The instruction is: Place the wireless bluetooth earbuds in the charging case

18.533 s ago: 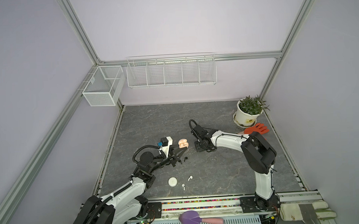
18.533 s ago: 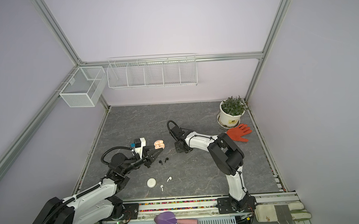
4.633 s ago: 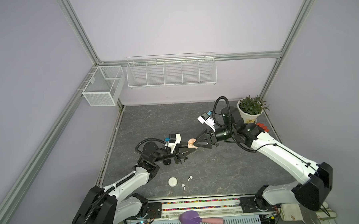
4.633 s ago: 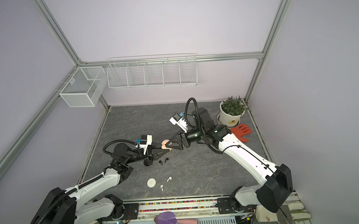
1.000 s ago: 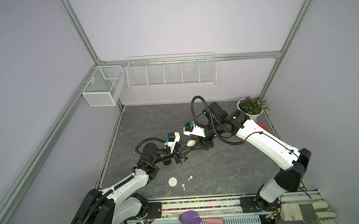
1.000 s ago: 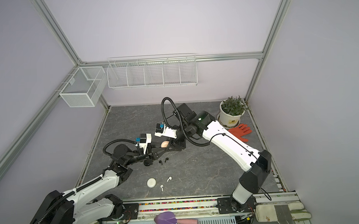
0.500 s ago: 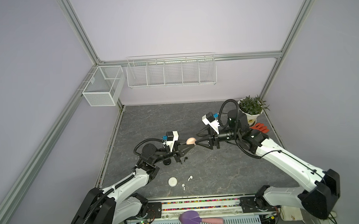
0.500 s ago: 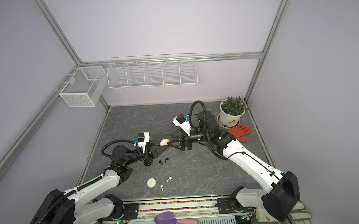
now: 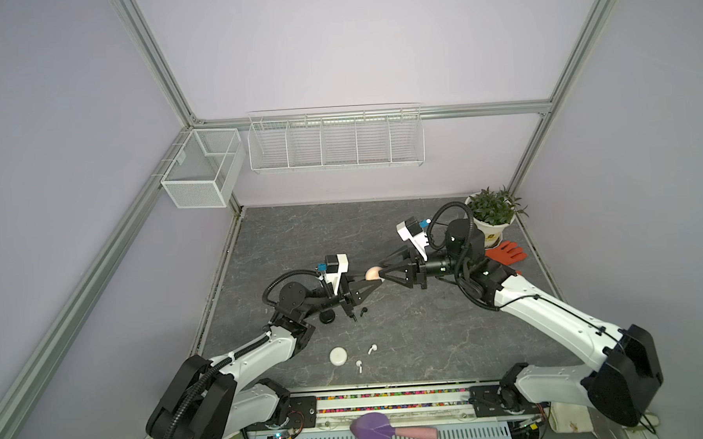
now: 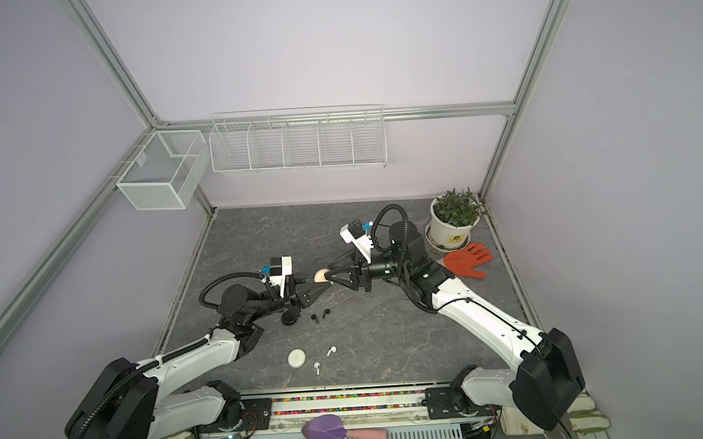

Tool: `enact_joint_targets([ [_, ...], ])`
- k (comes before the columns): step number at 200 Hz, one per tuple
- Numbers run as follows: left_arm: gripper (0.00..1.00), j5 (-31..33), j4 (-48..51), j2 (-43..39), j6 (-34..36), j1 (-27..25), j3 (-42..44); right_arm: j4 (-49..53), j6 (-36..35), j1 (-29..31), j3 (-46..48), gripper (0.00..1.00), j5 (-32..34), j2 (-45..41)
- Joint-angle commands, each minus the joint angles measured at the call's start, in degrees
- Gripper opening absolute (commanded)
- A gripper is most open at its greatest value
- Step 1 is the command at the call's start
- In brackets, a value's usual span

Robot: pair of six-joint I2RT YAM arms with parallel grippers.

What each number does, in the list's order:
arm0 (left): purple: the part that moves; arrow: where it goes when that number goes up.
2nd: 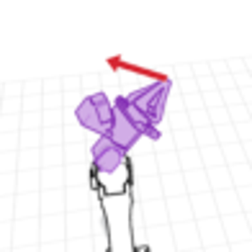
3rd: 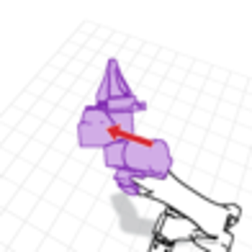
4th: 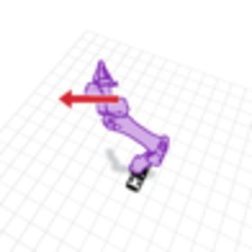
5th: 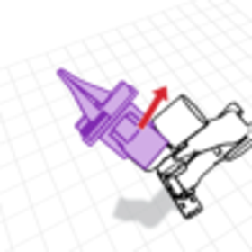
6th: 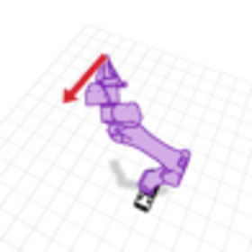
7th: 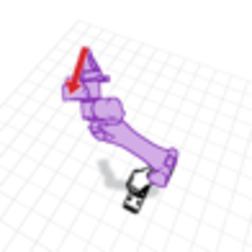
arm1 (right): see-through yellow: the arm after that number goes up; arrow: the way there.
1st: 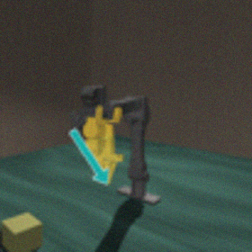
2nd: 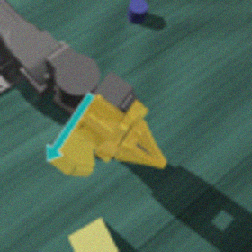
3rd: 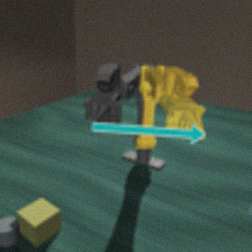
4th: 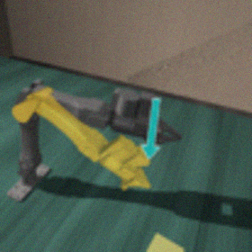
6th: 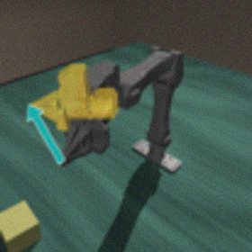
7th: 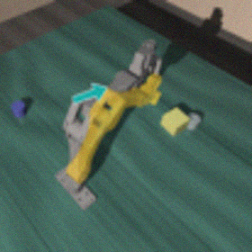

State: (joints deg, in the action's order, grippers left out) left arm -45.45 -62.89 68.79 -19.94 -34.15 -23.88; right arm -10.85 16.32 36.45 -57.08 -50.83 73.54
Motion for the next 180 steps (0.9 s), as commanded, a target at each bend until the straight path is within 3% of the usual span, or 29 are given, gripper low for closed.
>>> enact_joint_targets([
  [1,0.00,0.19,-2.11,0.03,-0.80,-0.12,-0.31,-1.31,-0.41,-0.13,1.14,0.39,-2.93,0.99],
  [180,0.00,1.50,-2.72,1.49,-1.40,-0.06,-0.82,-0.81,-4.24,0.27,1.88,0.25,-4.29,3.29],
])
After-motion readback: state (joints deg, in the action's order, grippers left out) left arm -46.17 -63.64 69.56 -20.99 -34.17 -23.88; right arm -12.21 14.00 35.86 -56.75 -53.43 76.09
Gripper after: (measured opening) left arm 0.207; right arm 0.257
